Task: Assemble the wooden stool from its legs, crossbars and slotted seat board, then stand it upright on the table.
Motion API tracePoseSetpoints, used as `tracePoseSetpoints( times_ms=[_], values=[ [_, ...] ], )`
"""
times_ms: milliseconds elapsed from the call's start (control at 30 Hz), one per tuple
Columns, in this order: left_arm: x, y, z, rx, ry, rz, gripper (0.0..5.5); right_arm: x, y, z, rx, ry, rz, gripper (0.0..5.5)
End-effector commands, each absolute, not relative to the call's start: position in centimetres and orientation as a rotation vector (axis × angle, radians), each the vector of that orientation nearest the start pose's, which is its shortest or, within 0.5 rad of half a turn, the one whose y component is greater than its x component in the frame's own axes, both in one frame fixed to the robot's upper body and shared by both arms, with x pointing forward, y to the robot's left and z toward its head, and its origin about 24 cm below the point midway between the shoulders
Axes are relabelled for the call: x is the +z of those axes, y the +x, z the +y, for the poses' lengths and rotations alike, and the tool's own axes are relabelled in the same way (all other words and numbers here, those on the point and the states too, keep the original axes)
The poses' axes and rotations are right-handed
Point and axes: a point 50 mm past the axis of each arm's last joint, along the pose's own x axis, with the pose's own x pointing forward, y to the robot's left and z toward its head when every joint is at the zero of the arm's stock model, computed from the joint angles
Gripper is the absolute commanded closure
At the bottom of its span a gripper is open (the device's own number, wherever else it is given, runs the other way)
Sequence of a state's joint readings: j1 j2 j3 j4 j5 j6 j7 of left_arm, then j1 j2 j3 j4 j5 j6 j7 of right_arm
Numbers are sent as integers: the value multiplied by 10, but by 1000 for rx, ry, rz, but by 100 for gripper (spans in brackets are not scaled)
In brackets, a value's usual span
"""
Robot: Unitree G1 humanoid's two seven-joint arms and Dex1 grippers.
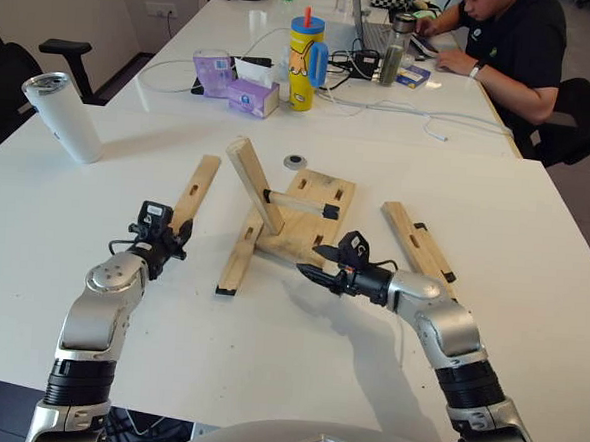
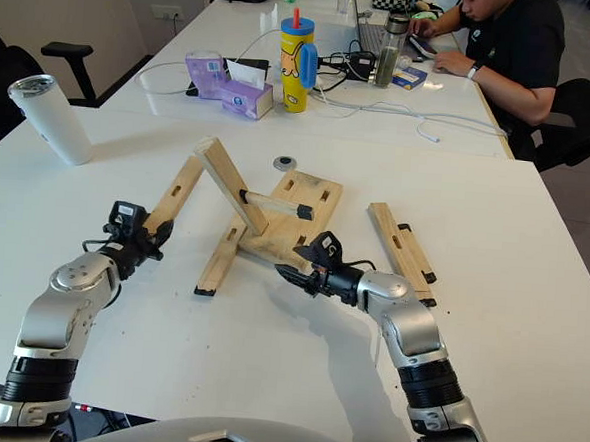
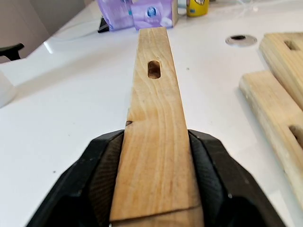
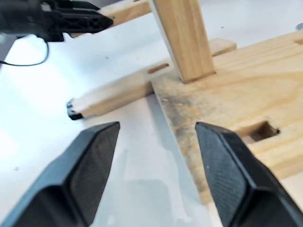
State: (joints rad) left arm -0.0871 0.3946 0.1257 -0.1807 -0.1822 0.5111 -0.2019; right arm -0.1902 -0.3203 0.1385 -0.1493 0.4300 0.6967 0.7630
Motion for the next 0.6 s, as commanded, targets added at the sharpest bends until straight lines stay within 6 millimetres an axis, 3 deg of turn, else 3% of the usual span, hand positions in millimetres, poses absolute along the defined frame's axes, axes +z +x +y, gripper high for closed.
tracePoseSetpoints(
  times_ms=[33, 200, 333, 433, 600],
  values=[
    [115, 276, 234, -25, 167, 49, 348, 103, 262, -123, 1066, 404, 353, 253],
    [151, 280, 234, 14, 151, -147, 348, 150, 273, -134, 1146, 610, 236, 253],
    [183, 280, 231, 17, 163, -300, 348, 193, 271, -142, 1277, 776, 95, 253],
    [200, 278, 227, 12, 164, -375, 348, 213, 269, -147, 1330, 841, 30, 253],
    [222, 272, 202, -139, 158, -487, 348, 247, 286, -157, 1211, 1020, -124, 253]
  ],
)
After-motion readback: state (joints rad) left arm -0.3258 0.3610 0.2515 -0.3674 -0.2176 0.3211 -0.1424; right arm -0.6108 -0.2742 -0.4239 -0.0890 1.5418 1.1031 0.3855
